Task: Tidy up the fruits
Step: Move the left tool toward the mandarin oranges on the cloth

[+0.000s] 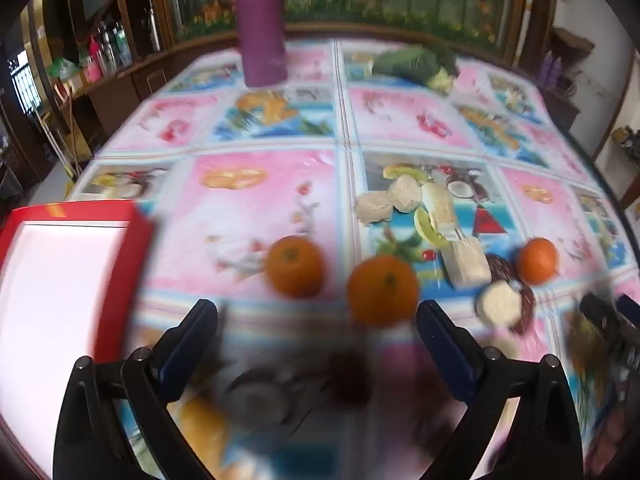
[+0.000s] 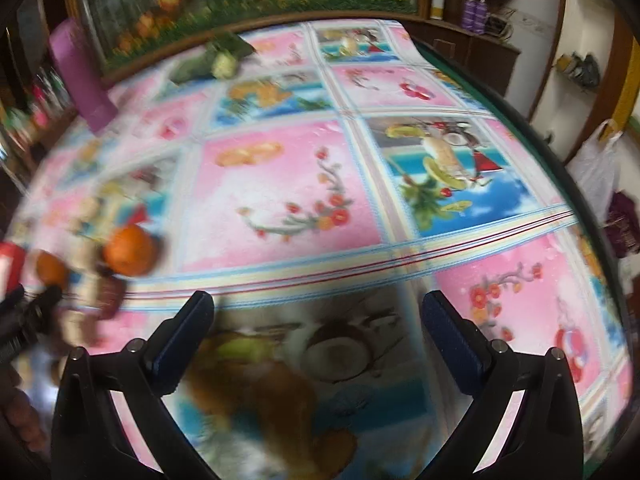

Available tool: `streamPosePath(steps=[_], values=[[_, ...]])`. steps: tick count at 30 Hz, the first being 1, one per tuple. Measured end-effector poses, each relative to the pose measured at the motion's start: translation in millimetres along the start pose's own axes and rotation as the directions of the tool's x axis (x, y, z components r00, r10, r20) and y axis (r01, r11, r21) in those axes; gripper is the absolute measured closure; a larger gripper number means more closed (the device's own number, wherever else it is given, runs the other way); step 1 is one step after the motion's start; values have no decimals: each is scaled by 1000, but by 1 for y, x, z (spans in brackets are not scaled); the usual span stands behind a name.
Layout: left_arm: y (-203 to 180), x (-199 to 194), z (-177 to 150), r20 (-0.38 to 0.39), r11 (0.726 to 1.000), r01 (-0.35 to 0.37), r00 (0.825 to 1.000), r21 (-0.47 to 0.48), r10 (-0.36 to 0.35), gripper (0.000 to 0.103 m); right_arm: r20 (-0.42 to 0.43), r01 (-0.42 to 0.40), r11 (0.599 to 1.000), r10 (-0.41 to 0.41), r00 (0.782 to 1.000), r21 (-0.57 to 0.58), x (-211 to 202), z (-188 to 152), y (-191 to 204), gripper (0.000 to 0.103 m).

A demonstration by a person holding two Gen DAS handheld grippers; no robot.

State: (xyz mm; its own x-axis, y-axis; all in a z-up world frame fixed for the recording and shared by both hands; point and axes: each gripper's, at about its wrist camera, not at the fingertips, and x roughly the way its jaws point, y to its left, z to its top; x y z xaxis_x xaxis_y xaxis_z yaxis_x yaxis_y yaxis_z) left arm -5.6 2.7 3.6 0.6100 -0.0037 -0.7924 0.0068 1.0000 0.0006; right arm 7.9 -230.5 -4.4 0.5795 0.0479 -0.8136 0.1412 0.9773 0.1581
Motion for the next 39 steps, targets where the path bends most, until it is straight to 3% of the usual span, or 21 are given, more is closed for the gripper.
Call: streamPosePath(steps=[3, 7, 13, 17, 18, 26, 31, 35, 37, 39], values=[[18, -43, -15, 78, 1000, 10, 997, 12, -11, 3, 98, -85, 996, 81, 992, 41, -22, -2, 1, 0], [36, -81, -35, 145, 998, -29, 989, 55, 21, 2, 146, -134, 991, 133, 980, -2, -37, -5, 19, 0], [44, -71, -33, 106, 999, -20, 994, 45, 15, 2, 141, -177, 983, 183, 973, -58, -44, -11, 41, 0], [38, -64, -23, 94, 998, -24, 995, 57, 18, 2, 160, -158, 982, 174, 972, -106, -47, -18, 48, 0], [45, -69, -34, 91, 998, -18, 996, 59, 12, 3, 163, -152, 981, 170, 972, -118, -47, -18, 49, 0], [62, -71, -29, 105, 998, -36, 994, 42, 32, 3, 118, -171, 975, 189, 975, -144, -38, -8, 55, 0], [55, -58, -14, 90, 993, -65, 994, 95, 57, 3, 71, -207, 970, 217, 974, -126, -30, 7, 60, 0], [46, -41, 2, 36, 985, -71, 997, 158, 66, 3, 40, -236, 964, 243, 969, -124, -17, 17, 65, 10], [44, -32, 7, 7, 983, -68, 998, 172, 68, 3, 21, -261, 958, 265, 964, -117, -12, 19, 67, 23], [42, -23, 11, -6, 979, -80, 997, 189, 83, 7, 12, -285, 952, 288, 957, -109, -7, 18, 69, 25]])
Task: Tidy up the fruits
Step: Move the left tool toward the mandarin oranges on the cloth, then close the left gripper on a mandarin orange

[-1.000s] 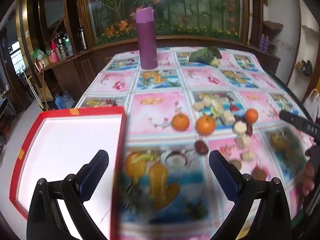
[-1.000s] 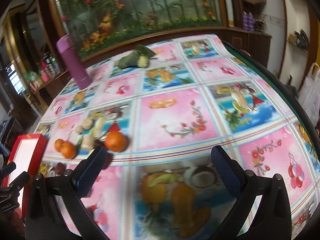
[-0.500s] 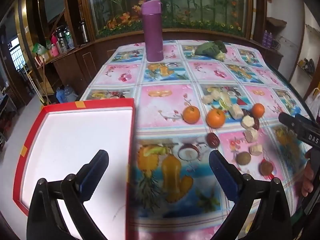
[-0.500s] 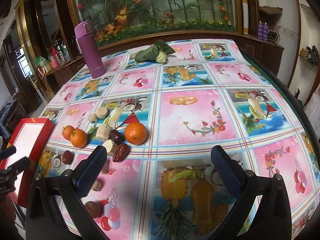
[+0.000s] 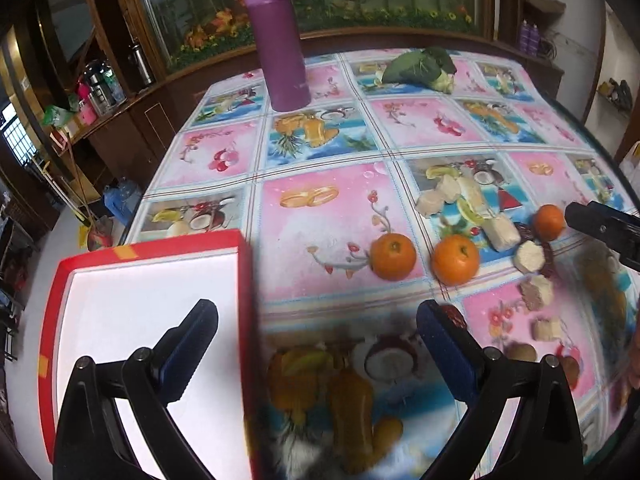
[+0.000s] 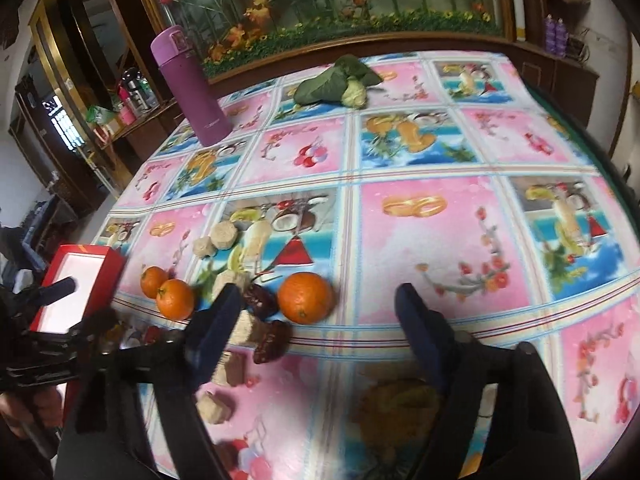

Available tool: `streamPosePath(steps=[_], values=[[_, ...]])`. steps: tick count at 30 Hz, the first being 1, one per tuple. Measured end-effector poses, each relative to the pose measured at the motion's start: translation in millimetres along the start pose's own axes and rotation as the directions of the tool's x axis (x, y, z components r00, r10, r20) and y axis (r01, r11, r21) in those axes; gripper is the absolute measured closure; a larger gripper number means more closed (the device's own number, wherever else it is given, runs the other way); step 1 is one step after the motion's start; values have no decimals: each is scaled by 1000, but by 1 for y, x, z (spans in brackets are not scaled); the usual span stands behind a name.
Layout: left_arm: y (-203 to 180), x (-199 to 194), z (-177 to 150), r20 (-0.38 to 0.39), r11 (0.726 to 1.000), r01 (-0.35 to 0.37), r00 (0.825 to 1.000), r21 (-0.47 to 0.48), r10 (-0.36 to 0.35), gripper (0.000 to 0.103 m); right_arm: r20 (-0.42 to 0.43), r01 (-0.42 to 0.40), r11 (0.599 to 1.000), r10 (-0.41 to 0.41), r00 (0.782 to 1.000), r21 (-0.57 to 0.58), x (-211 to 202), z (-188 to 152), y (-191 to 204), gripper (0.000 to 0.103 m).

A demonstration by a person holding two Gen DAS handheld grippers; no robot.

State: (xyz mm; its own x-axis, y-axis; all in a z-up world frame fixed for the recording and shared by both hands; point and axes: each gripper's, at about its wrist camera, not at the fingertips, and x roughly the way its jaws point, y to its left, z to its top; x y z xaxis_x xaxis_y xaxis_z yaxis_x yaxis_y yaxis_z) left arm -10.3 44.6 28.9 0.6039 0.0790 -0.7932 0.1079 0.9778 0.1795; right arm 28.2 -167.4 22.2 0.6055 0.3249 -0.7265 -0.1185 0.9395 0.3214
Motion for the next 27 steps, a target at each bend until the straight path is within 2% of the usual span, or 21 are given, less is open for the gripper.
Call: streamPosePath(steps=[5, 8, 10, 11, 13, 17, 23, 27], values=[[-7, 15, 6, -6, 999, 27, 1000, 21, -26, 14, 7, 14, 999, -14, 1000, -33, 5, -3, 4, 27], [-12, 23, 12, -15, 999, 37, 999, 36, -36, 23, -5, 14, 1000, -14, 1000, -20, 10, -2, 1, 30], [-10, 29, 15, -37, 998, 58, 998, 24, -58, 24, -26, 34, 999, -34, 999, -18, 17, -2, -1, 39], [-10, 31, 17, -41, 998, 67, 997, 21, -66, 26, -37, 36, 999, -36, 999, -11, 20, -2, -2, 39], [-11, 33, 20, -32, 996, 86, 996, 21, -85, 26, -50, 12, 1000, -11, 999, 11, 23, -1, -6, 39], [-16, 35, 27, -31, 994, 102, 994, 36, -101, 26, -57, 10, 1000, -10, 998, -2, 26, 0, -1, 42], [-18, 42, 30, -64, 986, 168, 984, 12, -167, 26, -71, -9, 1000, 9, 997, -9, 30, -1, 2, 54], [-20, 43, 33, -61, 983, 181, 982, 21, -180, 29, -75, -44, 999, 44, 996, 0, 30, -1, 2, 65]])
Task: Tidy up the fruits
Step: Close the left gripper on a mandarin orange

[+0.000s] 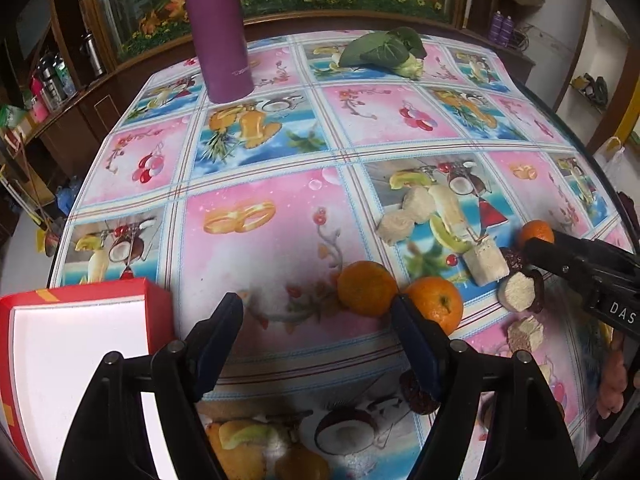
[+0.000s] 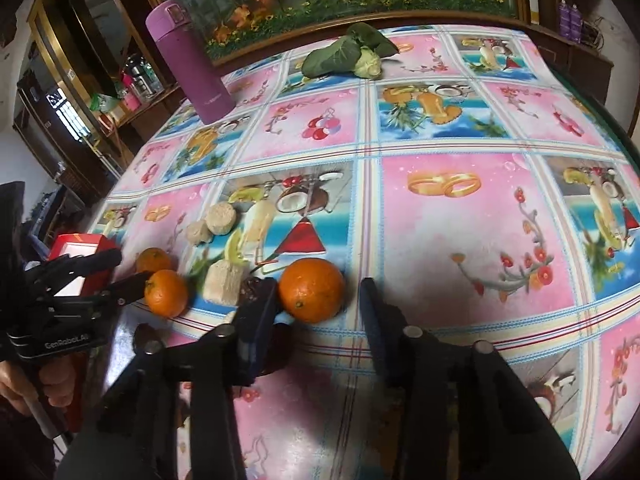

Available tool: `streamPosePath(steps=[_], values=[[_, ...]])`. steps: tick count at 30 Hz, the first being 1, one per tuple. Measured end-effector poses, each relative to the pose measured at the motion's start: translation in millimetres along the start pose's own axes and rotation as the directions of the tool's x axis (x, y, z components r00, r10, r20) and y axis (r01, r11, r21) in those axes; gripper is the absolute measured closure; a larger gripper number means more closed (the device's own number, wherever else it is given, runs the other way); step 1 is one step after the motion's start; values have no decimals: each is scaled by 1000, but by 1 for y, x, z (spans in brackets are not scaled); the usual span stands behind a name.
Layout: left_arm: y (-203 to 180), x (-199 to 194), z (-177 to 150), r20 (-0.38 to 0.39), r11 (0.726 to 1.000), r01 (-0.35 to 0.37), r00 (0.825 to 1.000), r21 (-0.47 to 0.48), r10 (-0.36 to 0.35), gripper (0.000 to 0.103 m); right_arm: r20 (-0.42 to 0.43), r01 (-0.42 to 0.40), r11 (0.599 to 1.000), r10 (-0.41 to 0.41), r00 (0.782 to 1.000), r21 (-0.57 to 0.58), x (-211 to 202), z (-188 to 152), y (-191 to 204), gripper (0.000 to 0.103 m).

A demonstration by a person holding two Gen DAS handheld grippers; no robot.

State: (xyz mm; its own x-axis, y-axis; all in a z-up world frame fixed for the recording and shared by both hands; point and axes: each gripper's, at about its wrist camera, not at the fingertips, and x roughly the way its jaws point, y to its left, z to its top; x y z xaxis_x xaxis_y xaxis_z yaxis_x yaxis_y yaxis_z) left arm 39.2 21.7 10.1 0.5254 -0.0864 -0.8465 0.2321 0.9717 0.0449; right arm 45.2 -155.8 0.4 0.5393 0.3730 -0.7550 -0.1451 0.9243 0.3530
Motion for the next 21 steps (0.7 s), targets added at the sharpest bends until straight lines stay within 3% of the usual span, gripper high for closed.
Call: streamPosePath(steps=[8, 13, 17, 21], values=[[1, 0, 6, -21, 999, 52, 998, -13, -53, 36, 2, -22, 1000, 22, 1000, 10, 0, -2, -1, 67], [4, -6, 3, -11, 999, 44, 999, 14, -44, 36, 4, -20, 1000, 20, 1000, 4, 0, -2, -1, 67], [11, -1, 7, -21, 996, 76, 997, -36, -77, 34, 3, -23, 1000, 23, 1000, 7, 0, -2, -1, 67], [9, -4, 8, -36, 999, 25, 999, -23, -26, 33, 2, -34, 999, 34, 999, 18, 0, -2, -2, 67]])
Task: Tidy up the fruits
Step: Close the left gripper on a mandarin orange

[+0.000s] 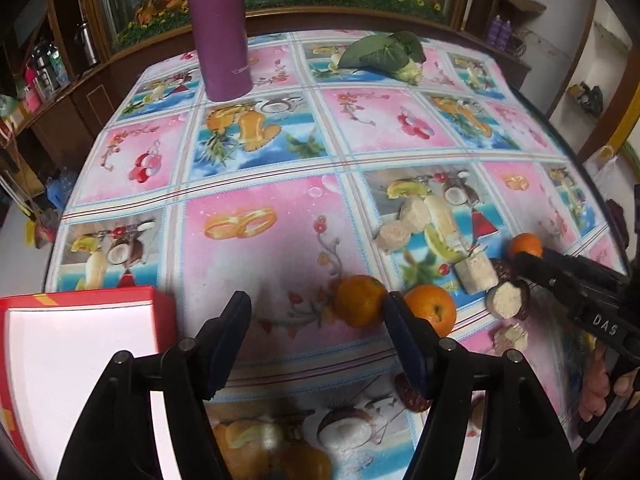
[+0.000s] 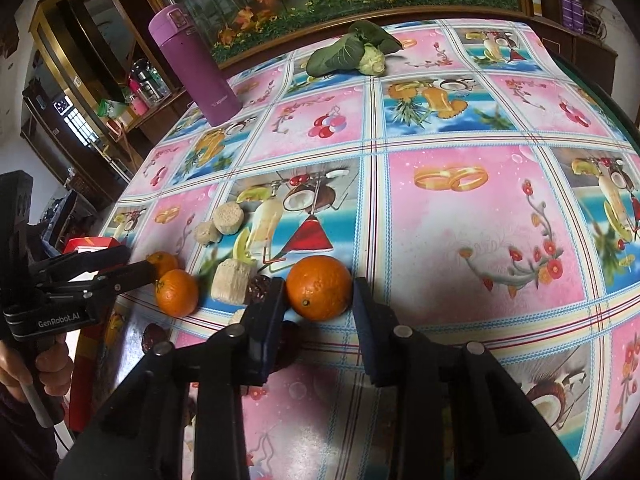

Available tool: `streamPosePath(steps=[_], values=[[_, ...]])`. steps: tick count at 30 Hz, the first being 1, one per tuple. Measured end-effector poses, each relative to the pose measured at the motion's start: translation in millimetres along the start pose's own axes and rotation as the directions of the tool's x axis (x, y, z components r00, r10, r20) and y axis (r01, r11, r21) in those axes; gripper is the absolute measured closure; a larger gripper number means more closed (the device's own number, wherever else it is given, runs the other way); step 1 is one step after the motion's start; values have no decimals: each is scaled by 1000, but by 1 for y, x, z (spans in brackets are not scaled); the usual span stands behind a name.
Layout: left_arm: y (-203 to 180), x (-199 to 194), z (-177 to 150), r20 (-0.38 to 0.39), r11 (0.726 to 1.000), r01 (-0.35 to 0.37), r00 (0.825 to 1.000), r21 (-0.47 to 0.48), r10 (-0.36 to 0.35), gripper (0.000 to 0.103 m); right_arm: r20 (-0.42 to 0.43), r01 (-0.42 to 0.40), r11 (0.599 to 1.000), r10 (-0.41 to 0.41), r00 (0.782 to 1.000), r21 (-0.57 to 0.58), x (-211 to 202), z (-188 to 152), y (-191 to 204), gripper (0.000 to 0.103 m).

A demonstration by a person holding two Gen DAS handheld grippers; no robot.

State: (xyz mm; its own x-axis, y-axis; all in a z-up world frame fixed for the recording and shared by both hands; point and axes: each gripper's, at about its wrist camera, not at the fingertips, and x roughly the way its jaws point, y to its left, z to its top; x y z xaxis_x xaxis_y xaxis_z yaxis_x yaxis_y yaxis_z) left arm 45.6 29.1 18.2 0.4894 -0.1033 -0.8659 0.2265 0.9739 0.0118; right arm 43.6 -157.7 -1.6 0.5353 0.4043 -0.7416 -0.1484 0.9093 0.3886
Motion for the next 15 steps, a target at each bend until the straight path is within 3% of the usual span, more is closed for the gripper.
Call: streamPosePath(steps=[2, 5, 9, 15], values=[[1, -4, -3, 7, 997, -72, 997, 28, 72, 33, 0, 1, 1000, -1, 1000, 0, 0, 0, 0, 67], [10, -9, -6, 4, 993, -119, 993, 29, 119, 33, 0, 0, 1000, 0, 1000, 1, 0, 0, 0, 67], [14, -16, -9, 13, 997, -74, 997, 8, 74, 34, 2, 0, 1000, 0, 1000, 0, 0, 0, 0, 67], [-4, -16, -8, 21, 997, -36, 999, 67, 34, 34, 2, 0, 1000, 0, 1000, 0, 0, 0, 0, 67]])
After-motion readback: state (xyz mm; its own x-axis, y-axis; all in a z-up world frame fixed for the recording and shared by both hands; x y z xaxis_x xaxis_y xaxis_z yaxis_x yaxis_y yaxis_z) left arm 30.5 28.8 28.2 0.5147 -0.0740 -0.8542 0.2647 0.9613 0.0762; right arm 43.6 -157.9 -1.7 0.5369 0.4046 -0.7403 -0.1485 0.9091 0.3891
